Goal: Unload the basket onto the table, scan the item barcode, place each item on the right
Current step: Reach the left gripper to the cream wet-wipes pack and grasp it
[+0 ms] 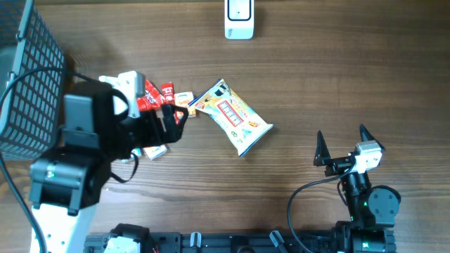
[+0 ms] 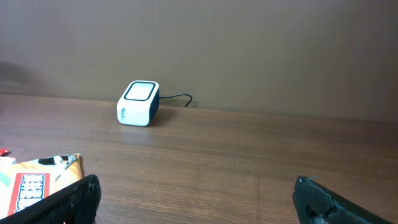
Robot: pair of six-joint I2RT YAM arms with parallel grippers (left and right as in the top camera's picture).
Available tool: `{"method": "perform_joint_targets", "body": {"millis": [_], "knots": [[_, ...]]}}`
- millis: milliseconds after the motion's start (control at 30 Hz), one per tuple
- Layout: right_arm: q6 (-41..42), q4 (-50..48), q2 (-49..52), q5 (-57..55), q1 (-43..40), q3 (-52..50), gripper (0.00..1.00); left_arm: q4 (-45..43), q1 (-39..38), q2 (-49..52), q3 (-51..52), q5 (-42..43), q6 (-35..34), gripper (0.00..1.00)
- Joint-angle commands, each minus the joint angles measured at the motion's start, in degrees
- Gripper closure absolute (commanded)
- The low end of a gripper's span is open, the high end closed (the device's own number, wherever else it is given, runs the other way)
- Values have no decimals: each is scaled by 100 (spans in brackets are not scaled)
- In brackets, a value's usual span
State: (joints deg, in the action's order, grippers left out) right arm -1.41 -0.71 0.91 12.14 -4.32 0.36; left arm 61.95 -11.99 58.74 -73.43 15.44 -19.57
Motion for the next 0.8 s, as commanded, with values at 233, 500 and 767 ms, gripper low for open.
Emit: {"method": "perform_joint_targets", "body": {"millis": [233,500,767], "knots": [[-52,-20,17,-13,-24,-4,0,-341,-868,85,-92,-258,-494,0],[-50,-20,17,-11,-24,-4,0,-195,-1386,933,83,-149,-1759,0],[-50,-20,17,-13,-24,-4,0,-361,-1565,1696,83,96,-1886,0]]}}
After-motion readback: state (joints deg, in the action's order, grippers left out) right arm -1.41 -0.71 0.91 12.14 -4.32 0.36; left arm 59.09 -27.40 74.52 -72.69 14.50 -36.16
